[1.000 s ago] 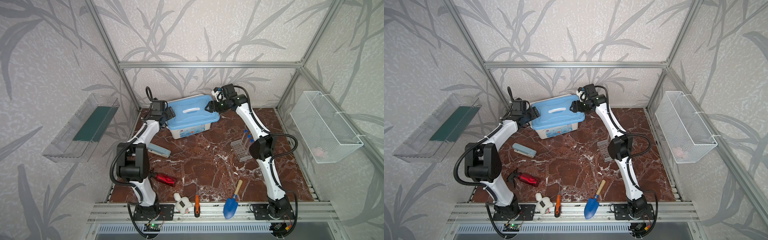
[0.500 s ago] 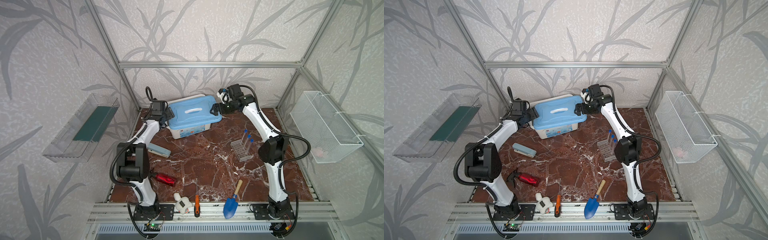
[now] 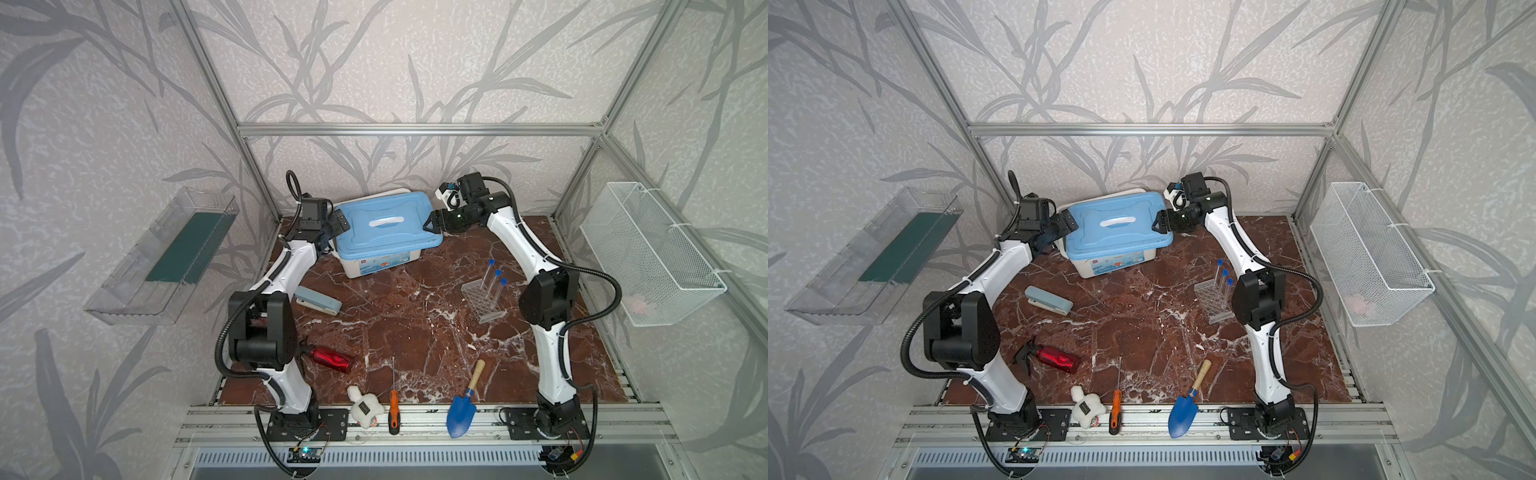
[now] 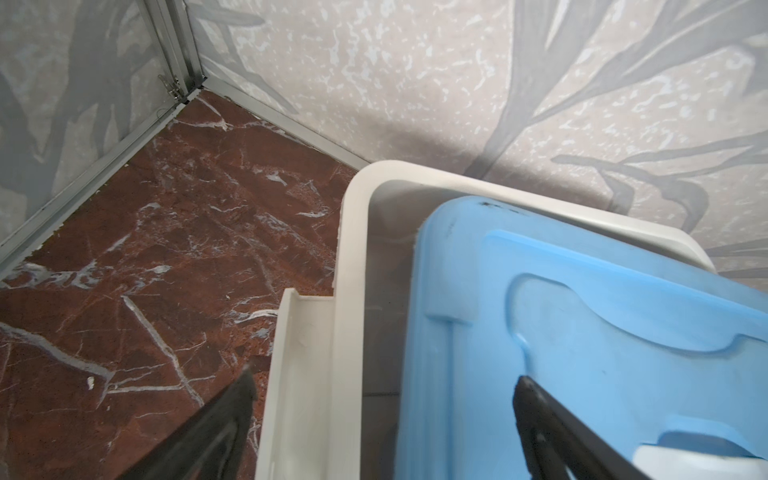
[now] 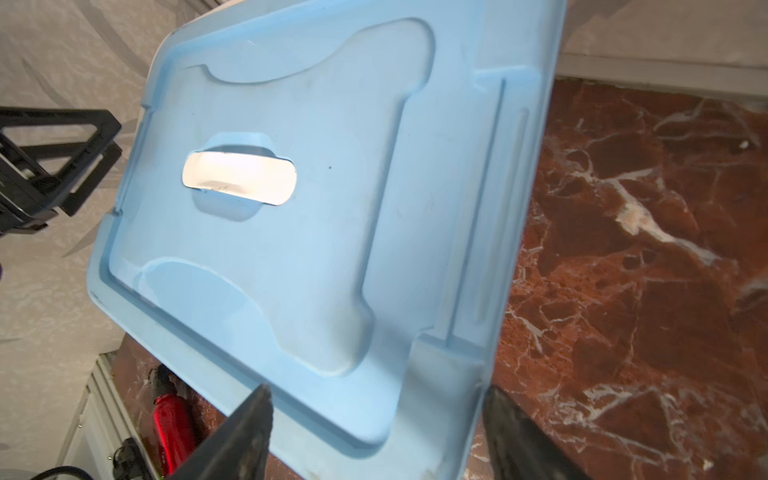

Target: Organize the chemistry lab equipment

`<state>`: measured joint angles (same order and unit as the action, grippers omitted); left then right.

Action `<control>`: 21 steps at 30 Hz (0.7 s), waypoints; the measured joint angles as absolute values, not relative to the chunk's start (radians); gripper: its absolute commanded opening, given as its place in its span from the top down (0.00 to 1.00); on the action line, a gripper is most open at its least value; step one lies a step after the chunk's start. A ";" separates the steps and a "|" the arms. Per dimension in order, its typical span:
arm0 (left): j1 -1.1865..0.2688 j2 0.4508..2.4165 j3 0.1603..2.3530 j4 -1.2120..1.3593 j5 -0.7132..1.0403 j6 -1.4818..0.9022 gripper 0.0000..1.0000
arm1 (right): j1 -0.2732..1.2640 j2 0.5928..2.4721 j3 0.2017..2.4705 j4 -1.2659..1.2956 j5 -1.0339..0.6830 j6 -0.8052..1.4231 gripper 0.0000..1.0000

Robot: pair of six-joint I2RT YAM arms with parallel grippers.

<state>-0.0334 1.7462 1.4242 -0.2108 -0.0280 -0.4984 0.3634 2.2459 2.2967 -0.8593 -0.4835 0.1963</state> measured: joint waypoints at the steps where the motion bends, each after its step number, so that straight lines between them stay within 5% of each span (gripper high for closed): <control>1: -0.033 1.746 1.424 -0.207 -0.021 -0.498 0.01 | 0.368 2.255 2.305 -0.855 -0.491 0.206 0.30; 9: -0.033 1.808 1.480 -0.248 0.012 -0.489 0.02 | 0.384 2.353 2.439 -0.850 -0.509 0.244 0.37; 11: -0.033 1.823 1.492 -0.259 0.017 -0.490 0.15 | 0.388 2.380 2.496 -0.864 -0.494 0.246 0.37; 21: -0.047 1.932 1.693 -0.383 -0.080 -0.426 0.18 | 0.413 2.437 2.636 -0.950 -0.347 0.187 0.11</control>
